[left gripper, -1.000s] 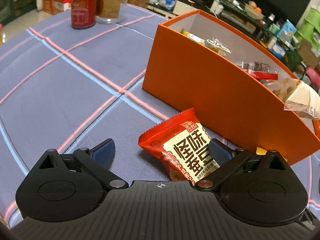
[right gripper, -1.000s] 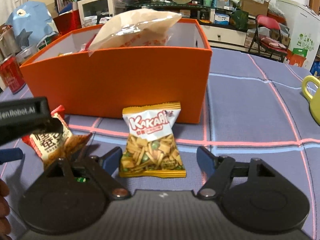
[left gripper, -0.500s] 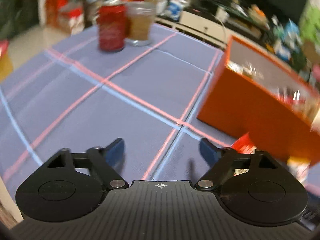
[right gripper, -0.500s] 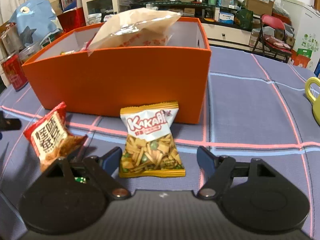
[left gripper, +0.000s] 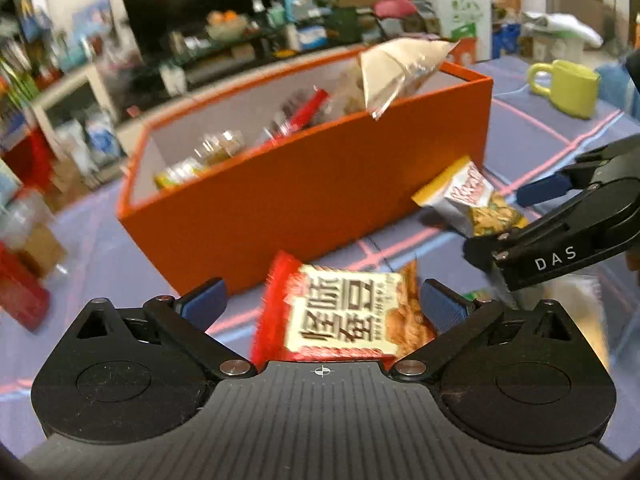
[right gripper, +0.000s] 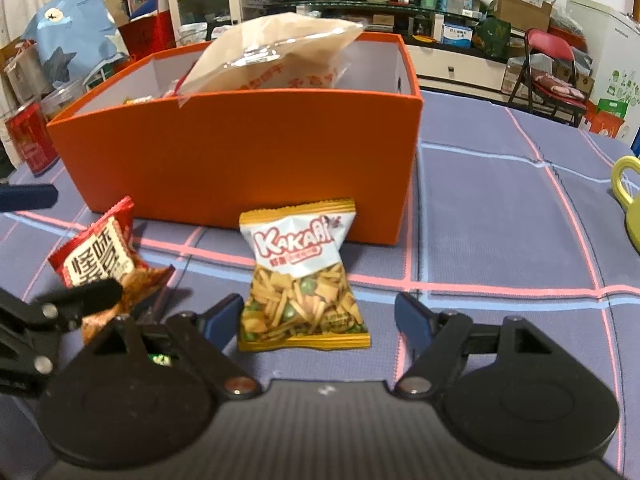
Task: Organize snacks
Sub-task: 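Close the left gripper on the red bean packet while the right grasps the Kakaa bag, then carry both packets over the orange box and open both grippers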
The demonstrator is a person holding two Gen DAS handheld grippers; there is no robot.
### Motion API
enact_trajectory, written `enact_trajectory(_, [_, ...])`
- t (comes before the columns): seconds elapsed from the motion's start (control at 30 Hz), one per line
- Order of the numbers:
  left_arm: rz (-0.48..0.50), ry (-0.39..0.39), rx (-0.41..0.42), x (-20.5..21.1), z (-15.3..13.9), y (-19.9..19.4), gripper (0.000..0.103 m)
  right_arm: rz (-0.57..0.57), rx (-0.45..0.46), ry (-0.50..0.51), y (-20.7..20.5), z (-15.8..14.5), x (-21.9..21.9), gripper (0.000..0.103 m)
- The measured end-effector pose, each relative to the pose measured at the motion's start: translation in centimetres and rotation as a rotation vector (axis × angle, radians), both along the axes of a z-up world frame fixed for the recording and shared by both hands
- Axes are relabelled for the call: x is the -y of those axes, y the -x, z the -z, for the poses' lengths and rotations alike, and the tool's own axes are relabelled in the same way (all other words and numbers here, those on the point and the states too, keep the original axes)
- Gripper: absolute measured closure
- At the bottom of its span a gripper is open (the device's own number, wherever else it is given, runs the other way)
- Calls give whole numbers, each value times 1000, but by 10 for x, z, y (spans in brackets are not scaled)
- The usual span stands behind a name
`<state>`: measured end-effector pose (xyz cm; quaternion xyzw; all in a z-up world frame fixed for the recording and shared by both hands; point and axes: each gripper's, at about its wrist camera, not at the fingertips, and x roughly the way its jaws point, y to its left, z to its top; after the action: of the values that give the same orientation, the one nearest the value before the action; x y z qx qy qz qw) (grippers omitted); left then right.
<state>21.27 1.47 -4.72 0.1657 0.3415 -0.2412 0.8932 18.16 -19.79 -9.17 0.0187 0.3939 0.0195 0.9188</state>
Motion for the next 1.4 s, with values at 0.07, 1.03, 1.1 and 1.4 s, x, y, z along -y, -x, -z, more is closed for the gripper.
enact_trajectory(0.07, [-1,55,-42,-3,3,-8,12,-3,-3,-1,-1,0,2,26])
enact_trajectory(1.03, [-72,79,-79,-21,-1,-17,95,15,-18,18,-6,-11,3,56])
enact_trajectory(1.1, [-94,82,-78,-22,-5,-14,96,19,-4,14,-3,-15,6,57])
enact_trajectory(1.4, [-240,51,-54,-24,-16,-12,99,-8,-35,-2,-2,-14,5,62])
